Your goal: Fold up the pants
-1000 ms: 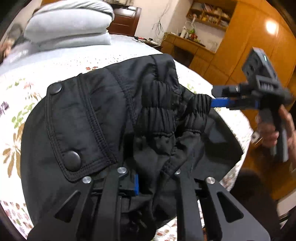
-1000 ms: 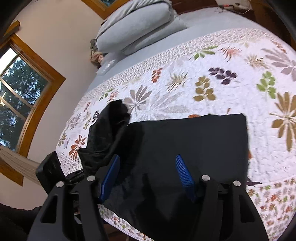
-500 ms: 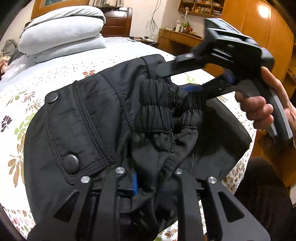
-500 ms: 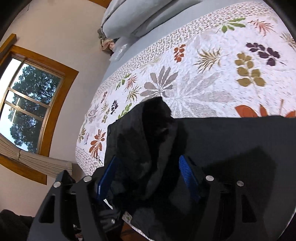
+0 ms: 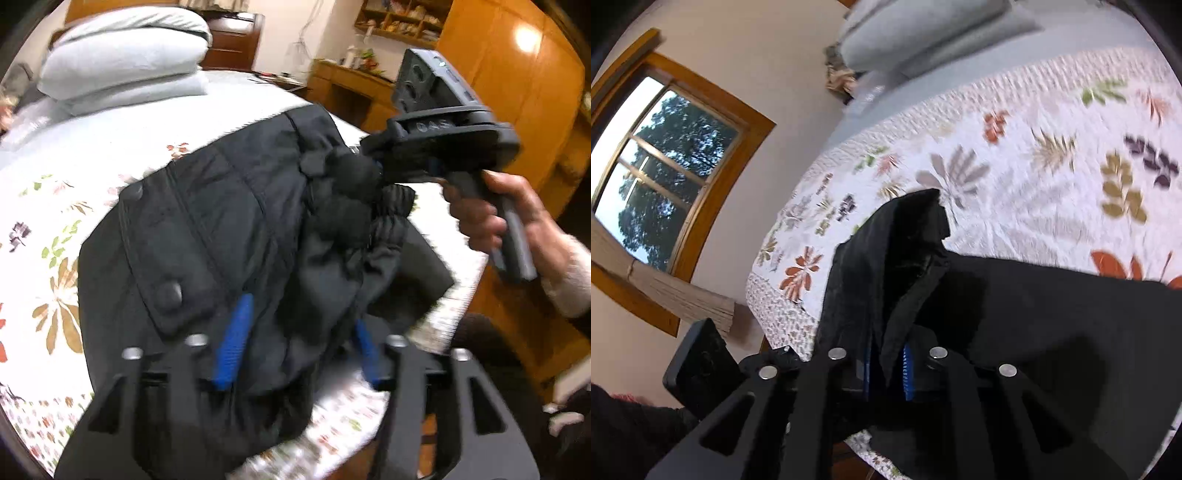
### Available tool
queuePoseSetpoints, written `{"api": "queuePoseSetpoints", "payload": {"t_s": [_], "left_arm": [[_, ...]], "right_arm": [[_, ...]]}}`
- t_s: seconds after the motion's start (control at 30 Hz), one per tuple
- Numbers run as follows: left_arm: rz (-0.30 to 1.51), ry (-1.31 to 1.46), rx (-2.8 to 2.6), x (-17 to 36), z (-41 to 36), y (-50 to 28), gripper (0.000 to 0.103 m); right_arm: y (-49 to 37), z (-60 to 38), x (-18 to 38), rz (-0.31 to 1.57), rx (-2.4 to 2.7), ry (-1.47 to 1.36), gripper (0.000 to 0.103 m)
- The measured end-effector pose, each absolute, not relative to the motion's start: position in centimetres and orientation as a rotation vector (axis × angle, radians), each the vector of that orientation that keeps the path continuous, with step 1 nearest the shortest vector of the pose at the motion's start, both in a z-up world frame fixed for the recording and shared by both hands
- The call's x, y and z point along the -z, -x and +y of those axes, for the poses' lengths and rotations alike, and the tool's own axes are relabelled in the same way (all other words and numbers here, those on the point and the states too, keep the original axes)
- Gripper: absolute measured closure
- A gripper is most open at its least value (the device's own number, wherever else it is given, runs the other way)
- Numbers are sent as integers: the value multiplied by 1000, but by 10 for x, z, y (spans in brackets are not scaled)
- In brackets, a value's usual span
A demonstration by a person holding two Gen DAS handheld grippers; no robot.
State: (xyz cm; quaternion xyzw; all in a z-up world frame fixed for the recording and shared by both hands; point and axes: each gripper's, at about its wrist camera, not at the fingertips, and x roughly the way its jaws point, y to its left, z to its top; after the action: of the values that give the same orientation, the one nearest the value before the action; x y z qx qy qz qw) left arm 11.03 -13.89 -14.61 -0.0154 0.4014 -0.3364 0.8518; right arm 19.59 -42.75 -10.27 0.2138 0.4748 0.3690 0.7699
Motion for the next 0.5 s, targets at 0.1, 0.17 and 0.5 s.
{"api": "queuePoseSetpoints", "payload": {"t_s": [0.1, 0.17, 0.5], "left_arm": [[830, 106, 719, 131, -120, -97, 21], [820, 196, 709, 121, -102, -94, 18], [829, 220, 445, 124, -72, -128, 14]], "right_arm": [[-188, -439, 87, 1002, -803, -477, 91], [-183, -448, 80, 985, -784, -468, 91], [-161, -556, 76, 954, -563, -521, 91]]}}
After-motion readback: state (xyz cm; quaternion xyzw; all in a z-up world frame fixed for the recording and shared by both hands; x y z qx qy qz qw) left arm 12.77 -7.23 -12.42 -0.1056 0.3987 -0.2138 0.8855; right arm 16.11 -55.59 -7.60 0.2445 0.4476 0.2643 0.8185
